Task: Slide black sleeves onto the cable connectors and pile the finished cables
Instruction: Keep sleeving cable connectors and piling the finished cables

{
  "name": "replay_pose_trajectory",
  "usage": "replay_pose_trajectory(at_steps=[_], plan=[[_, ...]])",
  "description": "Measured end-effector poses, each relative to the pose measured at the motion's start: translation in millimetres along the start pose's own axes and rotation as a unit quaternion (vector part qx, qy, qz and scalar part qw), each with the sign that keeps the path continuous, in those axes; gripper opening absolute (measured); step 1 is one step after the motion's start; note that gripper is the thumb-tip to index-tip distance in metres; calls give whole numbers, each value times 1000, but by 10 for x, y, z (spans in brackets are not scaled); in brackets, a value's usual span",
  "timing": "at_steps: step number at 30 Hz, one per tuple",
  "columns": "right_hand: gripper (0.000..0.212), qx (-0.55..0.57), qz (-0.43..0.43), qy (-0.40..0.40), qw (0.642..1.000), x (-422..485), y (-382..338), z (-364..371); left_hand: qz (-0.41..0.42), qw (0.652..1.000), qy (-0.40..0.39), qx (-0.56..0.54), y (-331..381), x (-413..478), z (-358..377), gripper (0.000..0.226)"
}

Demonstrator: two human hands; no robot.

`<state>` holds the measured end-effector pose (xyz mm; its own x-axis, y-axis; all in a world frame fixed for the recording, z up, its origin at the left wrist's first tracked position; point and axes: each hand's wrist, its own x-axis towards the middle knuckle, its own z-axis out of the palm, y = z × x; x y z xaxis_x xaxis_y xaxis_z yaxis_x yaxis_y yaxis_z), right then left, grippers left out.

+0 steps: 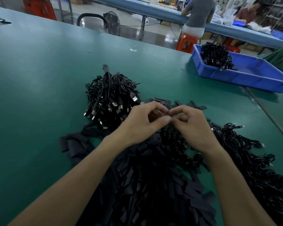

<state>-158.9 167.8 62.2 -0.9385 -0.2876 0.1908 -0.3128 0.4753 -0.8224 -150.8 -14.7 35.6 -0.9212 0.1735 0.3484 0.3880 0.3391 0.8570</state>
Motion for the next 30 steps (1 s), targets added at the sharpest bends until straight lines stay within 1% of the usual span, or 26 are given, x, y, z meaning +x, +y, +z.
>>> replay_pose_trajectory(at_steps=[2, 5, 7, 10, 13, 16, 18, 21, 24, 30], plan=[[16, 40, 16, 40, 998, -13, 84, 10, -50, 997, -50, -38, -59, -31, 87, 24], [21, 70, 29, 89, 993, -49, 152, 27, -100, 991, -65, -66, -129, -61, 146, 19], [24, 101, 37, 69, 992, -70, 162, 25, -115, 987, -57, -92, -158, -75, 162, 15], [23, 156, 64, -5, 986, -92, 168, 24, -127, 982, -27, -140, -170, -90, 158, 11], [12, 174, 82, -10, 981, -93, 175, 49, -136, 974, -16, -178, -174, -106, 148, 13], [9, 238, 99, -12, 966, -119, 153, 91, -151, 961, -33, -228, -185, -118, 140, 14], [8, 293, 107, -31, 950, -148, 125, 99, -168, 943, -58, -282, -191, -124, 123, 14], [10, 349, 125, -54, 927, -166, 116, 87, -193, 912, -101, -347, -191, -125, 89, 22], [8, 356, 130, -60, 924, -163, 144, 52, -198, 901, -124, -366, -195, -117, 87, 19], [10, 356, 135, -72, 922, -184, 181, 15, -189, 893, -144, -381, -171, -116, 90, 7]])
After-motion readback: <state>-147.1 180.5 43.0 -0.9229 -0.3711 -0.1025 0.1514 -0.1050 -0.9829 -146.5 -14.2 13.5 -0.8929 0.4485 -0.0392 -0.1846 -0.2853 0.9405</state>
